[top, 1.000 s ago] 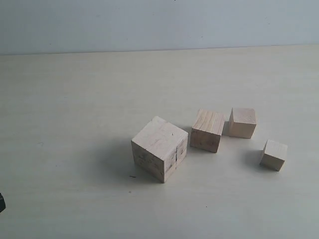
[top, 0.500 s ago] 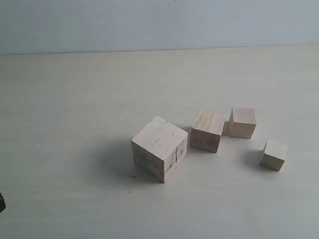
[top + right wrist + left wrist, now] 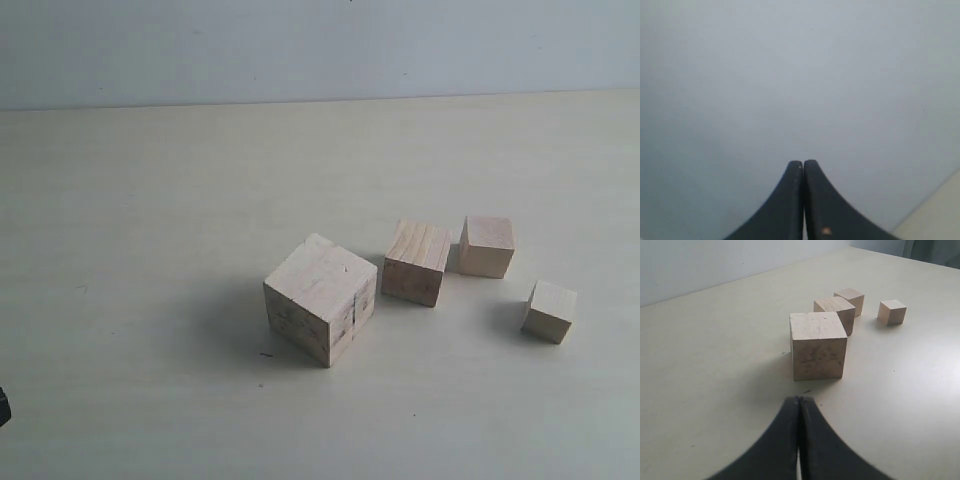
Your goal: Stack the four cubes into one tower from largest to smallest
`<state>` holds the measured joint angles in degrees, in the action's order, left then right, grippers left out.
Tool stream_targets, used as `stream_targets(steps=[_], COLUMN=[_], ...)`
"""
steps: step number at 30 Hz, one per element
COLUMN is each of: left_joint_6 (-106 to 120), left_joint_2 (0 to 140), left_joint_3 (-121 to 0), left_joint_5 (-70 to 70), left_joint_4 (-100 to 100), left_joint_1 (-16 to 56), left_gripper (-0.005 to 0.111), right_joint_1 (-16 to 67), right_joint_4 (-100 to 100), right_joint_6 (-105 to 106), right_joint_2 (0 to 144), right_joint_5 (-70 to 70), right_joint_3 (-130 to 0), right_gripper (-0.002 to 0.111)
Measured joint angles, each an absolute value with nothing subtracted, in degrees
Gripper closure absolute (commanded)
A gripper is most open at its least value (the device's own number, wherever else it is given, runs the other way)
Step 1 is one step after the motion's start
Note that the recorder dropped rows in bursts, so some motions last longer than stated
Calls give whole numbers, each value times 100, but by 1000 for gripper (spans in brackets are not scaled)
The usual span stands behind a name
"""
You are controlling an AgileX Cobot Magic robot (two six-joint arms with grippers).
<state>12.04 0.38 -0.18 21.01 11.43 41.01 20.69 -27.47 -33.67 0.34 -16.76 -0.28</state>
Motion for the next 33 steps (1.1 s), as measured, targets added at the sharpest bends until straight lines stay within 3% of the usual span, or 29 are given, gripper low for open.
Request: stream_targets(steps=[3, 7, 11, 13, 16, 18, 19, 20, 27, 33], left_joint_6=[1204, 1204, 1204, 1204, 1204, 1204, 1204, 1204, 1204, 1204], left_joint_2=[38, 38, 38, 38, 38, 38, 38, 38, 38, 38], left_joint_3=[-18, -18, -18, -18, -18, -18, -18, -18, -18, -18], left_joint_5=[2101, 2101, 2101, 2101, 2101, 2101, 2101, 2101, 2101, 2101], left_joint_4=[1143, 1143, 1143, 1143, 1143, 1143, 1143, 1143, 1143, 1143], left_joint_1=[4101, 4101, 4101, 4101, 4101, 4101, 4101, 4101, 4101, 4101], left_gripper=[107, 107, 107, 107, 107, 107, 107, 107, 107, 107], right_joint_1=[2069, 2069, 2069, 2069, 2069, 2069, 2069, 2069, 2618, 2661], right_joint_4=[-1913, -605, -1386, -1968, -2432, -2504, -2529, -2563, -3407, -2748], right_joint_6=[-3597, -3610, -580, 321, 1041, 1273, 1341, 1478, 3296, 3257], right_joint_2=[34, 119, 1568, 2205, 3278, 3925, 4227, 4753, 7653, 9766], right_joint_5=[-1218, 628, 3549, 4254, 4991, 5183, 5209, 5198, 3939, 4389], right_joint_3=[-217, -1380, -3295, -3778, -4336, -4537, -4575, -4602, -4994, -6583], right_gripper=[108, 108, 106, 97, 70, 44, 25, 21, 19, 12])
